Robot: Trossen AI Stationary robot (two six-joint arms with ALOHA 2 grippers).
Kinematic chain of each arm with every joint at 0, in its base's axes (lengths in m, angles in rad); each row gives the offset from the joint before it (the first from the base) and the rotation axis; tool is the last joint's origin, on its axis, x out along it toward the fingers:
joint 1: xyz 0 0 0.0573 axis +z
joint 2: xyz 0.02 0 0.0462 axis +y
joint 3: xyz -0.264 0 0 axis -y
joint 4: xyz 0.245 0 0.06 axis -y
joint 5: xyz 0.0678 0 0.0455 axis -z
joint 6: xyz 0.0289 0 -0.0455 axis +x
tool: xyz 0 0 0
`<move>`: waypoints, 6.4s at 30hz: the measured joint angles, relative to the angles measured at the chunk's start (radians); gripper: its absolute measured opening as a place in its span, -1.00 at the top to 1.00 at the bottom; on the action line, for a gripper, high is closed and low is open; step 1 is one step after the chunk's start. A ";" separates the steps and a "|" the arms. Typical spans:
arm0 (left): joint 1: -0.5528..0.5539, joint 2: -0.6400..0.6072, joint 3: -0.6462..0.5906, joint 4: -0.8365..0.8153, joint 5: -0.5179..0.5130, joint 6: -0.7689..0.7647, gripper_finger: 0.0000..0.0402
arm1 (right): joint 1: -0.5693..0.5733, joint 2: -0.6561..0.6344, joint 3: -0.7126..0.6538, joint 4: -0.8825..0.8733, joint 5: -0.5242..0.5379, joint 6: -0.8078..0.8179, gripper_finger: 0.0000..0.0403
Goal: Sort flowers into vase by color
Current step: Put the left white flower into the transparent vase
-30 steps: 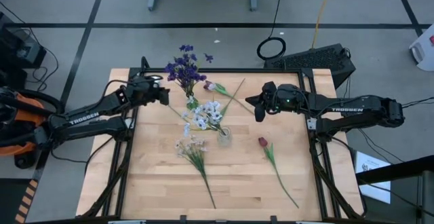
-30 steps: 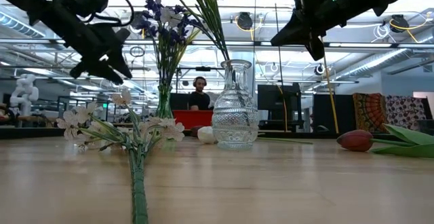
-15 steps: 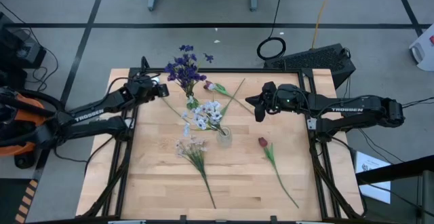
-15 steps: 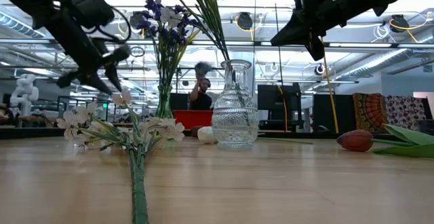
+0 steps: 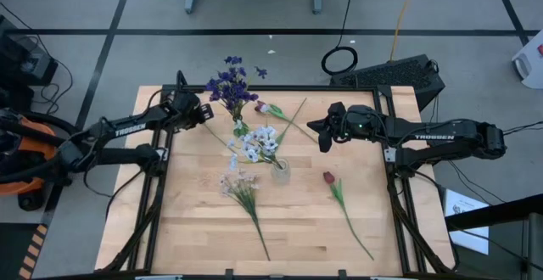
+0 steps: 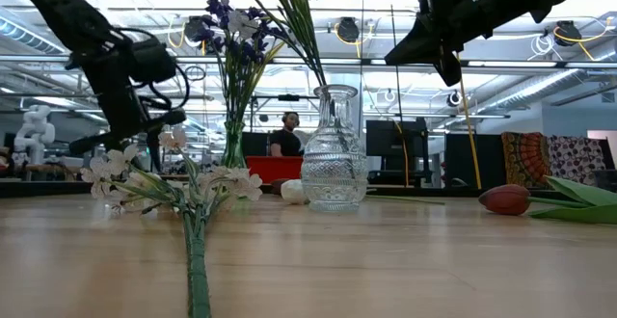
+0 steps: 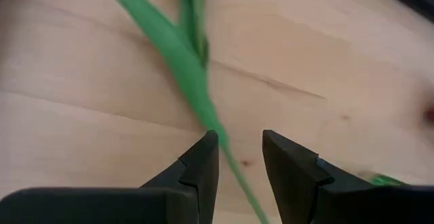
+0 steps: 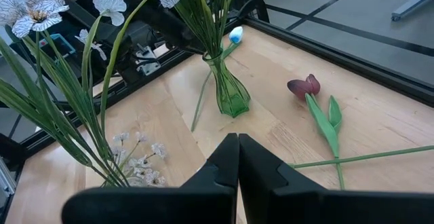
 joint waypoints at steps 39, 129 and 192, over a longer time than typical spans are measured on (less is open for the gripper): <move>0.064 -0.017 -0.003 0.068 0.185 0.110 0.98 | 0.010 0.000 0.000 -0.028 -0.002 0.011 1.00; -1.053 0.458 1.310 0.109 -0.327 0.678 1.00 | 0.179 -0.164 0.011 0.458 -0.212 0.067 1.00; -1.028 0.590 1.310 0.122 -0.326 0.574 0.81 | 0.232 0.042 0.359 0.154 -0.208 -0.246 0.96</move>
